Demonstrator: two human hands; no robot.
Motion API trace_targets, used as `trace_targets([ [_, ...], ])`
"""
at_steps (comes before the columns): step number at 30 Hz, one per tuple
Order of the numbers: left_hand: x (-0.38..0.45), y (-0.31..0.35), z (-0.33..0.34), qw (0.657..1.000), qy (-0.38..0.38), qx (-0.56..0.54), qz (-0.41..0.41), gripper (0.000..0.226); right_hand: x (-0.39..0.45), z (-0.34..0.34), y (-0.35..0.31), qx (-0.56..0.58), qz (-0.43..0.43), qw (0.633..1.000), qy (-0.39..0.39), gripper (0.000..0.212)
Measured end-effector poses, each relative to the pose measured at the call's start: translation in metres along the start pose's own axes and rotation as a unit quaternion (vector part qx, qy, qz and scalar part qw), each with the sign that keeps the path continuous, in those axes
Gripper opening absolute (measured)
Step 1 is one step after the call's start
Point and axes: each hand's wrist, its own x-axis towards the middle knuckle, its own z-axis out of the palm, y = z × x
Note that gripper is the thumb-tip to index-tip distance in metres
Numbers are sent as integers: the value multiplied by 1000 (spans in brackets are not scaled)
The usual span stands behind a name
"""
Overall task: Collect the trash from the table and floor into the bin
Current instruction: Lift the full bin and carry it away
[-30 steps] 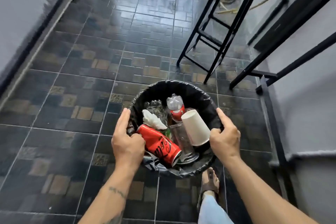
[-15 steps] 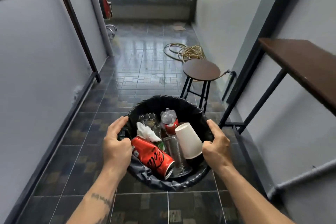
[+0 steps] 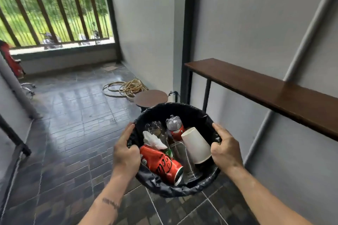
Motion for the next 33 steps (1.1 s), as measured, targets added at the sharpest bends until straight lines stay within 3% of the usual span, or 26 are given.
trace_targets([
  [6, -14, 2, 16, 985, -169, 16, 21, 81, -91, -55, -4, -42, 94, 985, 139, 68],
  [14, -120, 59, 82, 941, -334, 28, 41, 74, -226, -160, 9, -86, 203, 937, 271, 67],
  [24, -319, 97, 159, 883, -466, 23, 59, 73, -402, -299, 53, -89, 288, 871, 388, 63],
  [33, -512, 132, 257, 807, -588, 13, 47, 76, -535, -434, 105, -90, 366, 795, 476, 65],
])
